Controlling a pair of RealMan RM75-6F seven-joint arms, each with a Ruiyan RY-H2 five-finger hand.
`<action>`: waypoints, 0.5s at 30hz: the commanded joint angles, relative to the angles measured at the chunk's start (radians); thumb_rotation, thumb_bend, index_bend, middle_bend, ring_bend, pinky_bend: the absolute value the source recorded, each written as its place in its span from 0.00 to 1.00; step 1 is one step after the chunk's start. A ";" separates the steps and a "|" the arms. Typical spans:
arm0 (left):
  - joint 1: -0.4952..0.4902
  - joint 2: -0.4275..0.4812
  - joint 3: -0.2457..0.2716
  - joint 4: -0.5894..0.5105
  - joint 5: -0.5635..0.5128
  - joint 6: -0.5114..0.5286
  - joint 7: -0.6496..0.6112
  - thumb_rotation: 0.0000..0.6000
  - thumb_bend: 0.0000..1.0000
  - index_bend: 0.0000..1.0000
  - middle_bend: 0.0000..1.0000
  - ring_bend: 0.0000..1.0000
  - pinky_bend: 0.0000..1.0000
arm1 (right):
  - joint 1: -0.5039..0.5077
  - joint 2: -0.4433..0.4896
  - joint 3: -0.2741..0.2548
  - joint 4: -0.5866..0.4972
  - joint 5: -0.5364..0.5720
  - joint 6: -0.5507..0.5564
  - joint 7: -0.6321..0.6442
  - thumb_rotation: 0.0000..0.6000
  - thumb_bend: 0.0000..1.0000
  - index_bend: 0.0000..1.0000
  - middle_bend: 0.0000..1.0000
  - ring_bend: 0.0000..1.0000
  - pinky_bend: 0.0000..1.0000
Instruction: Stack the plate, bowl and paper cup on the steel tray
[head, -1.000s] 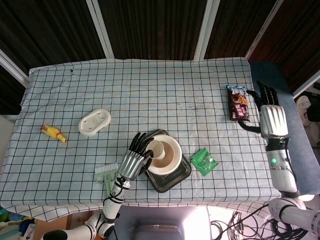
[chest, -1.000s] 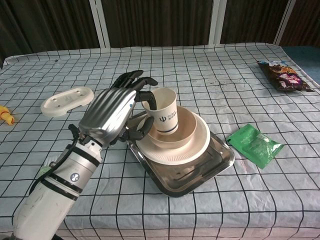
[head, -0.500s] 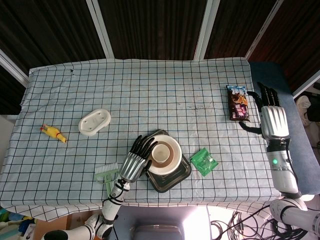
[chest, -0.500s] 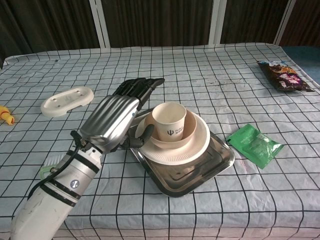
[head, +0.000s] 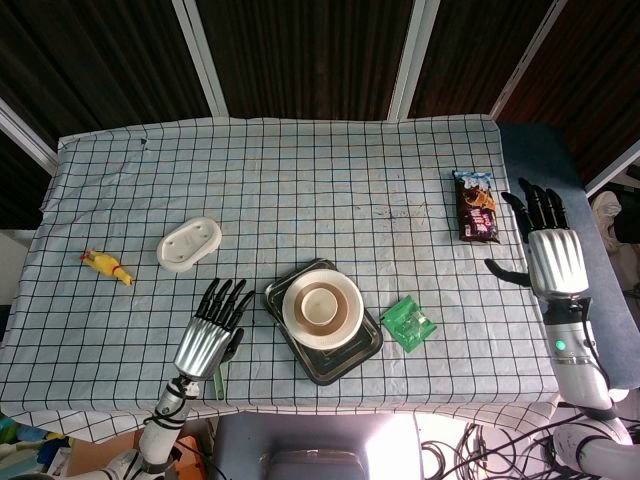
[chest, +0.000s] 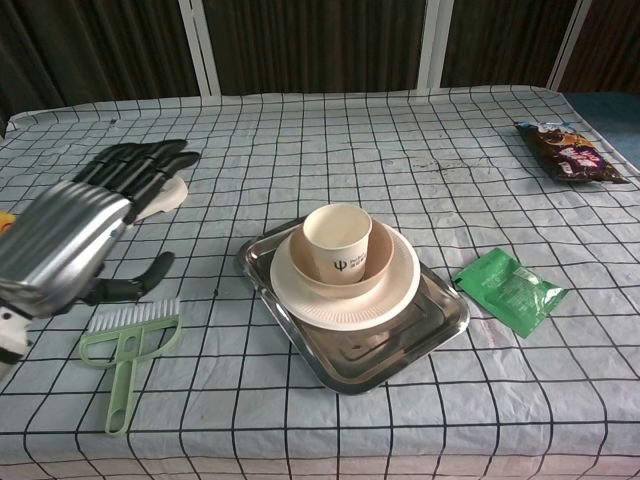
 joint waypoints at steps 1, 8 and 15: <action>0.186 0.335 0.038 -0.338 -0.163 0.048 0.143 1.00 0.40 0.00 0.00 0.00 0.00 | -0.094 0.045 -0.095 -0.053 -0.065 0.076 -0.081 1.00 0.06 0.02 0.00 0.00 0.00; 0.308 0.458 -0.003 -0.359 -0.266 0.109 0.021 1.00 0.40 0.00 0.00 0.00 0.00 | -0.299 -0.003 -0.247 -0.005 -0.148 0.273 -0.146 1.00 0.06 0.00 0.00 0.00 0.00; 0.349 0.496 0.026 -0.354 -0.194 0.129 -0.069 1.00 0.40 0.00 0.00 0.00 0.00 | -0.378 -0.070 -0.270 0.105 -0.180 0.347 -0.067 1.00 0.06 0.00 0.00 0.00 0.00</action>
